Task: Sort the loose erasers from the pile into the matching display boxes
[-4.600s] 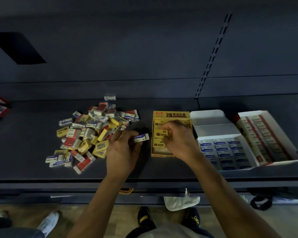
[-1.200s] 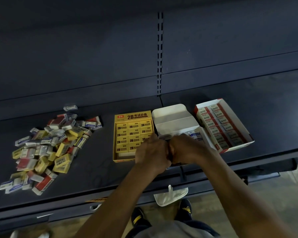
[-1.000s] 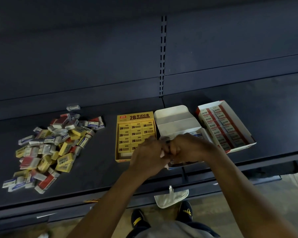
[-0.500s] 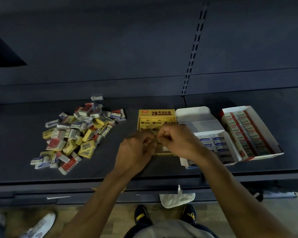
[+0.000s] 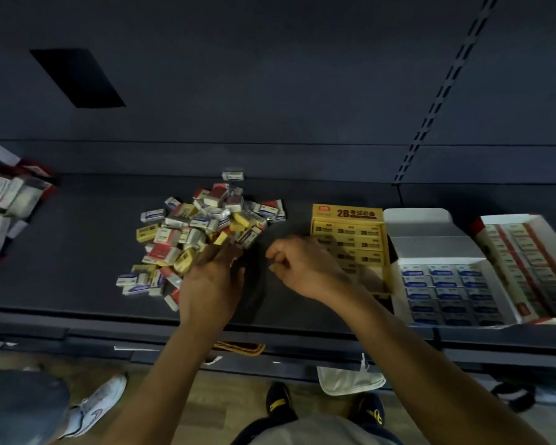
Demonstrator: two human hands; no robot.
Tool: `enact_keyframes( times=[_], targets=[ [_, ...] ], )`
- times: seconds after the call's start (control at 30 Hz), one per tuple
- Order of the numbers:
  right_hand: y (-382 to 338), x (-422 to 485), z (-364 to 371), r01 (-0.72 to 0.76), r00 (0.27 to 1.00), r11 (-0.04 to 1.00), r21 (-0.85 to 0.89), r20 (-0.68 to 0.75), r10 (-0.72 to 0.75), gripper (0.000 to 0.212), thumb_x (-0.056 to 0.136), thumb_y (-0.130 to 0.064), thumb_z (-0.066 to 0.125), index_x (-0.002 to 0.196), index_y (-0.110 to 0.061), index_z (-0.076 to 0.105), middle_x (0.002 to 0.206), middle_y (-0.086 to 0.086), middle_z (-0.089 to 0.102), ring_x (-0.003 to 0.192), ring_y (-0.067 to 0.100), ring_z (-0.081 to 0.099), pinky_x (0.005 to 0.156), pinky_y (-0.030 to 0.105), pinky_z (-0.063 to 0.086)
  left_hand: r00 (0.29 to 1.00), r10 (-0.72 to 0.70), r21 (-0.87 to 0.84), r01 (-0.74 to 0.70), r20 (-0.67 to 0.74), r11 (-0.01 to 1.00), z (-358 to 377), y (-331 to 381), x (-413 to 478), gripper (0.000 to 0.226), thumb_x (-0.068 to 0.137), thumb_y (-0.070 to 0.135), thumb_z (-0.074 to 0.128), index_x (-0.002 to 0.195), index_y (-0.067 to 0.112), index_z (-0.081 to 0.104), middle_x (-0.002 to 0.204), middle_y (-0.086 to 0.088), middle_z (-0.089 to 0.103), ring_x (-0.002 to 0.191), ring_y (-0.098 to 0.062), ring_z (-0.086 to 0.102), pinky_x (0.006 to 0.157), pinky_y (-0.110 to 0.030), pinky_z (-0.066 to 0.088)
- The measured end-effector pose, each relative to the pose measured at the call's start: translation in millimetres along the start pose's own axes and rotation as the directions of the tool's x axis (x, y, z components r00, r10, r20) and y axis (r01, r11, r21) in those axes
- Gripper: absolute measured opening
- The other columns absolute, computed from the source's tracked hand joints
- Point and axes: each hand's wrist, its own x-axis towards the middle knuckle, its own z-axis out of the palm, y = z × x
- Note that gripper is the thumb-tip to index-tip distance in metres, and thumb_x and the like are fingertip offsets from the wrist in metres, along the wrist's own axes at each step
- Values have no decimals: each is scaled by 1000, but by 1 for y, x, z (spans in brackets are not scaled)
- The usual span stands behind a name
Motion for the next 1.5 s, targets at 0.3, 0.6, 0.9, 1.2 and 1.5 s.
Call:
enact_keyframes(
  times=[0.3,0.6,0.9,1.2,1.5],
  targets=[
    [-35,48,22,88,992,992,91,-103,-79,36,90,-24,59,126,-23,55,123,2,58,108,18,56,90,30,46,999,-42,163,46,-27,986,-10,-28,-2,20,73,12,76,91,8,70,79,-13,68,64,-32,65,46,-32,48],
    [-38,66,40,64,979,990,128,-202,-37,15,84,-26,67,97,-18,66,100,0,64,91,12,60,80,31,50,999,38,147,-39,10,988,-12,-39,1,23,73,14,75,94,8,66,76,-11,69,61,-28,65,44,-30,50],
    [-31,55,39,-35,997,977,208,-65,49,27,79,-10,71,103,-18,60,106,-2,63,97,12,60,85,27,51,988,72,186,-97,137,978,-15,-39,9,23,65,14,81,85,14,70,88,-7,66,61,-26,64,43,-26,44],
    [-17,36,30,0,986,981,196,-161,32,44,77,7,63,111,-21,57,109,-5,59,99,3,52,86,22,48,992,29,61,-37,122,997,-8,-33,11,31,69,15,77,98,17,66,98,-7,66,74,-26,67,55,-30,50],
    [10,3,2,-21,963,985,172,-261,66,47,75,10,60,112,-20,59,109,-4,59,102,8,56,91,31,49,996,74,-171,-64,52,983,-5,-3,14,35,70,13,79,102,15,67,93,-6,66,79,-22,64,66,-27,49]
  ],
)
